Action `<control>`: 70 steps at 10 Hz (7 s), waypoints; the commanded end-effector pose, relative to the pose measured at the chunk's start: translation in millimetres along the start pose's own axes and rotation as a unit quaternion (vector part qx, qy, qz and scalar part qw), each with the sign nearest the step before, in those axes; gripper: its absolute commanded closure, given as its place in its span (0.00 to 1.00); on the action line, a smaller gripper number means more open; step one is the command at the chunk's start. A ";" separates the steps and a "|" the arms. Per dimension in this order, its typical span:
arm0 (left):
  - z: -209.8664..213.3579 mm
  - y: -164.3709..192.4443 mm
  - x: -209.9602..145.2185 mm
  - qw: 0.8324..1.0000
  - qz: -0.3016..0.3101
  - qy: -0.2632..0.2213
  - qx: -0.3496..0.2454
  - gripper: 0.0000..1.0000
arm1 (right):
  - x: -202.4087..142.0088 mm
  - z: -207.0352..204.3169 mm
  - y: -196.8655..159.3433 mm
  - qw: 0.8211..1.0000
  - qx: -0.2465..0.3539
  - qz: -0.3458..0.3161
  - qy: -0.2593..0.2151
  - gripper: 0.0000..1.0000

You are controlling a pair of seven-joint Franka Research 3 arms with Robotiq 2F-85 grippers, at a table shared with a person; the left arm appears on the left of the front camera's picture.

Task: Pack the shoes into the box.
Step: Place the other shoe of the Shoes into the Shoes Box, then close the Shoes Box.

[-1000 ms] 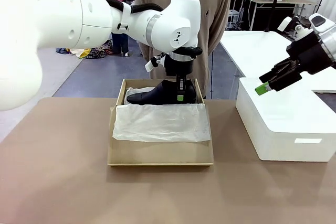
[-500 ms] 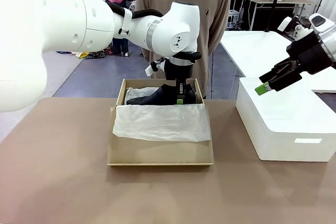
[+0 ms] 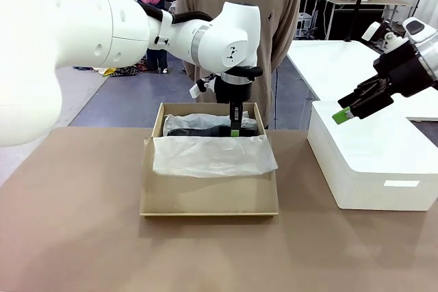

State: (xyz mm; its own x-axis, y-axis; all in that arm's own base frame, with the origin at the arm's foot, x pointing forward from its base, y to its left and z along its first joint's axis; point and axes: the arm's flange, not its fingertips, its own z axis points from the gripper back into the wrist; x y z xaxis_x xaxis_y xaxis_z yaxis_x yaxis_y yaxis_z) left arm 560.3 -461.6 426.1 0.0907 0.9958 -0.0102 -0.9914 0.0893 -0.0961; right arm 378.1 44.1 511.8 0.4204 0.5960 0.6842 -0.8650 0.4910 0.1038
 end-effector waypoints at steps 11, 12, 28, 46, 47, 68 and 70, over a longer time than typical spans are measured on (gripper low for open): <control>63.0 -6.0 15.4 1.000 0.007 0.002 -0.022 0.00 | 0.3 -2.2 -3.0 1.000 0.007 0.011 -0.017 0.00; 63.0 -6.0 15.4 1.000 0.007 0.002 -0.022 0.00 | 0.3 -2.2 -3.0 1.000 0.007 0.011 -0.017 0.00; 139.4 2.3 158.7 0.871 -0.490 0.031 -0.010 0.00 | 0.3 -2.2 -3.0 1.000 0.007 0.011 -0.017 0.00; 155.9 10.6 312.7 0.470 -0.880 0.073 -0.005 0.00 | 0.3 -2.2 -3.0 1.000 0.007 0.011 -0.017 0.00; 152.8 9.4 331.0 0.406 -0.910 0.076 -0.014 0.00 | 0.3 -2.2 -3.0 1.000 0.007 0.011 -0.017 0.00; 129.5 20.2 429.6 0.107 -0.978 0.017 -0.177 0.32 | 0.3 -2.2 -3.0 1.000 0.007 0.011 -0.017 0.00; 129.0 18.4 433.4 0.114 -0.975 0.020 -0.188 0.70 | 0.3 -2.2 -3.0 1.000 0.007 0.011 -0.017 0.00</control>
State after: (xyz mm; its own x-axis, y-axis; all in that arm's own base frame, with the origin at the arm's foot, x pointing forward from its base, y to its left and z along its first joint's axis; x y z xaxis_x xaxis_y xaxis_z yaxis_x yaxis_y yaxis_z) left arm 575.9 -31.7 549.3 0.1339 -0.9245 0.3569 0.9897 0.1429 -0.0010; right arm 378.1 44.4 511.8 0.4199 0.5969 0.6837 -0.8653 0.4905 0.1032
